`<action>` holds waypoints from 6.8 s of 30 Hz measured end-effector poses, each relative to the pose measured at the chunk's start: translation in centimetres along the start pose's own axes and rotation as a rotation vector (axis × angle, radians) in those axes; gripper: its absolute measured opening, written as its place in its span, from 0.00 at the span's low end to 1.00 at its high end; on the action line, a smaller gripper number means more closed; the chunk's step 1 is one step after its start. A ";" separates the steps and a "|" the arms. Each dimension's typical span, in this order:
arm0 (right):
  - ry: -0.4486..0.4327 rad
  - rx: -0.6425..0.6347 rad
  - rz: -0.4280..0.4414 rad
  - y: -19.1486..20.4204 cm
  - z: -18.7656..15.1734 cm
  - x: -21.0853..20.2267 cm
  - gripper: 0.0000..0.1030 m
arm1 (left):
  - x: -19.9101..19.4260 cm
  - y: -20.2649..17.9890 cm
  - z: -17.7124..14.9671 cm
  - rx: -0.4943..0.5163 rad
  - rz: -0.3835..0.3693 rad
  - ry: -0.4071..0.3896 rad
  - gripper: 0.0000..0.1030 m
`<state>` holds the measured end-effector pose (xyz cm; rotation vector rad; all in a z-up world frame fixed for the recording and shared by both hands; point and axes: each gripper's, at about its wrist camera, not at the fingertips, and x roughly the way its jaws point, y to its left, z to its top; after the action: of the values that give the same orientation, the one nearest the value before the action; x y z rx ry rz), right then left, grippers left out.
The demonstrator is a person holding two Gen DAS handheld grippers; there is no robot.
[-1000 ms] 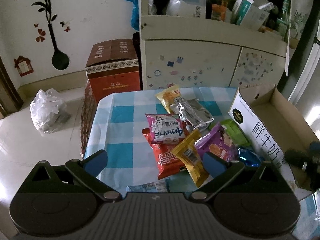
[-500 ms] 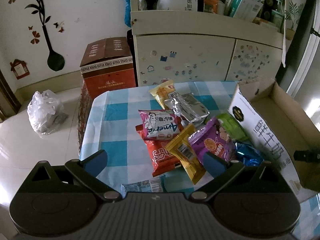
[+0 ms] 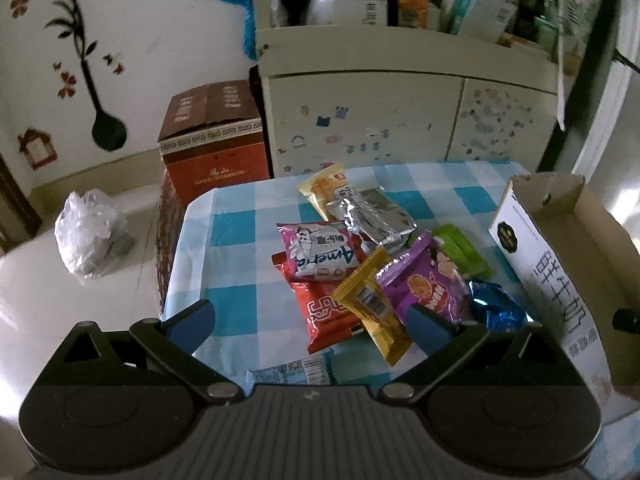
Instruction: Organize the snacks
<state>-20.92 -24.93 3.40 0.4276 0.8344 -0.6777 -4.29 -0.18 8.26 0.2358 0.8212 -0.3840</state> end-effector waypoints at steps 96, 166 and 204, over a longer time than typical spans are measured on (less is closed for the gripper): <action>-0.064 -0.304 0.161 13.7 -5.0 -2.8 0.99 | 1.0 1.1 -3.3 -0.041 0.091 0.142 0.99; 0.076 -0.246 0.391 10.7 -6.6 1.6 0.99 | 5.8 5.0 -2.9 -0.182 -0.053 0.289 0.99; 0.063 -0.330 0.230 12.9 -8.0 4.1 0.99 | 8.8 3.4 -4.8 -0.165 0.005 0.353 1.00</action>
<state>-14.15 -12.56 -3.58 0.2415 0.9215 -0.3063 -0.59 2.47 -1.31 0.1532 1.1935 -0.2708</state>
